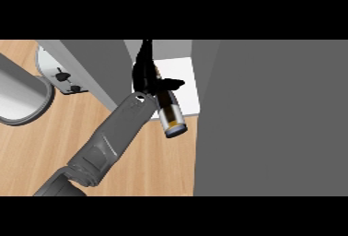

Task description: Pick up the wine, place it into the cabinet and close the cabinet

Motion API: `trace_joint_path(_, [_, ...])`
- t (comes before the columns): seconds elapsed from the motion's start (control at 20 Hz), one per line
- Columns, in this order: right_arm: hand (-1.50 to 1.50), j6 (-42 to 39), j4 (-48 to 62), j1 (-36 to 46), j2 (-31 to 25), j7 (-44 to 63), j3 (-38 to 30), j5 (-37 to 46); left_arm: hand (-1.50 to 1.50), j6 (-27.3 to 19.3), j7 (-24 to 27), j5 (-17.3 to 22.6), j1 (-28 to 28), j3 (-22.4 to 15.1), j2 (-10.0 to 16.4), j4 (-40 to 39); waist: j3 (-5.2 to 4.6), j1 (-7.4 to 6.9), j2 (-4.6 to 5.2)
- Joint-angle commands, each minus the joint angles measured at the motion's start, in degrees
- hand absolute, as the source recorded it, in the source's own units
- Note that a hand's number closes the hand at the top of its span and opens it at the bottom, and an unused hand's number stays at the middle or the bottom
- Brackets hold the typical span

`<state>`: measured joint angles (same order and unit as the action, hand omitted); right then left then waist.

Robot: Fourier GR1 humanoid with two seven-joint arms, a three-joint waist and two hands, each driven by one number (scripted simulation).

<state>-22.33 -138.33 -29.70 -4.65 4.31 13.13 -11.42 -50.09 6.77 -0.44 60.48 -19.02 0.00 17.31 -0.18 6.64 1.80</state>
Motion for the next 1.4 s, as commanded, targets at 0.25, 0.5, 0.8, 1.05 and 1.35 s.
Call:
trace_joint_path(0.25, [-1.50, 2.46, -6.25, -0.50, 0.37, 4.67, 2.16, -1.07, -1.50, -1.45, 9.83, 9.82, -2.65, 3.24, 0.00, 8.24, 0.00, -1.58, -0.70])
trace_joint_path(0.5, [-1.50, 4.06, -8.74, 0.05, 0.45, 7.06, 2.30, -2.12, -1.50, -0.65, 14.87, 16.34, -6.04, 3.47, 0.00, 13.20, 0.01, -2.78, -1.08])
trace_joint_path(0.8, [-1.50, 2.97, -9.05, -2.20, -1.36, 6.50, 0.23, -3.70, -1.50, 4.17, 20.80, 23.14, -10.04, 1.18, 0.00, 17.45, 0.11, -3.56, -1.42])
trace_joint_path(1.05, [-1.50, 4.93, -7.31, -1.11, 0.53, 5.36, 2.02, -1.45, -1.50, 5.32, 19.68, 25.19, -13.09, -3.42, 0.00, 24.33, 0.15, -5.19, -1.79])
trace_joint_path(1.35, [-1.50, 8.03, -12.19, -3.38, 0.77, 8.72, 4.80, 1.54, -1.50, 10.43, 17.49, 21.86, -21.04, -5.51, 1.06, 34.68, 0.13, -6.49, -2.22])
